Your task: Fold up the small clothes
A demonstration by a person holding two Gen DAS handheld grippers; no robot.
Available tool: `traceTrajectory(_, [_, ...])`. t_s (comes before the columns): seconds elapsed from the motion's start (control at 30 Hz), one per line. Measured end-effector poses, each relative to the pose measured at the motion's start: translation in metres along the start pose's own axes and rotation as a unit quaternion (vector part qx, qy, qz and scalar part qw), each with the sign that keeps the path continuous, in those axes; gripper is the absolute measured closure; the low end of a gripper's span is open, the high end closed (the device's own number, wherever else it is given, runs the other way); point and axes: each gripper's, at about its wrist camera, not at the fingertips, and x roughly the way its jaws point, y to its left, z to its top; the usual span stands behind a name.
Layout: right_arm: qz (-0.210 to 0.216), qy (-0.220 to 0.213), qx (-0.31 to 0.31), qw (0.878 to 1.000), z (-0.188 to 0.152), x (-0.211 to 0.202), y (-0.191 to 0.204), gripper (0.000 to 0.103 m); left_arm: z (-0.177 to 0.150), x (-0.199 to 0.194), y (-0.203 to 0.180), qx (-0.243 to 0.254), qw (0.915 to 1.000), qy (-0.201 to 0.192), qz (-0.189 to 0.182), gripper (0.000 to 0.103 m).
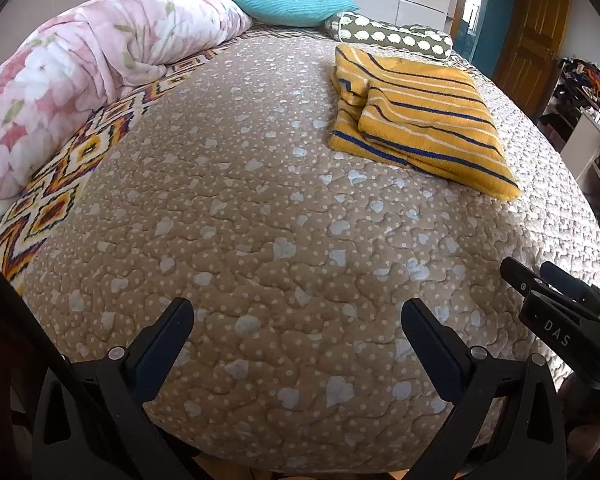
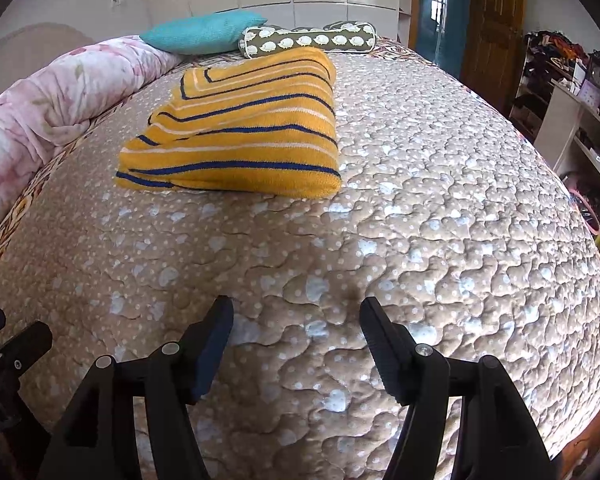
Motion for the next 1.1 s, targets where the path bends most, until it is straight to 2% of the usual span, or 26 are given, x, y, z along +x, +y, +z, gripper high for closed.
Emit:
traceTrajectory(0.67, [-0.003, -0.011, -0.035, 0.999, 0.006, -0.004, 0.011, 0.031, 0.002, 0.008, 0.007, -0.013, 0.9998, 0.012, 0.002, 0.000])
traceTrajectory(1.1, [-0.018, 0.004, -0.055, 0.998, 0.009, -0.001, 0.020, 0.030, 0.005, 0.000, 0.011, -0.015, 0.9998, -0.001, 0.011, 0.000])
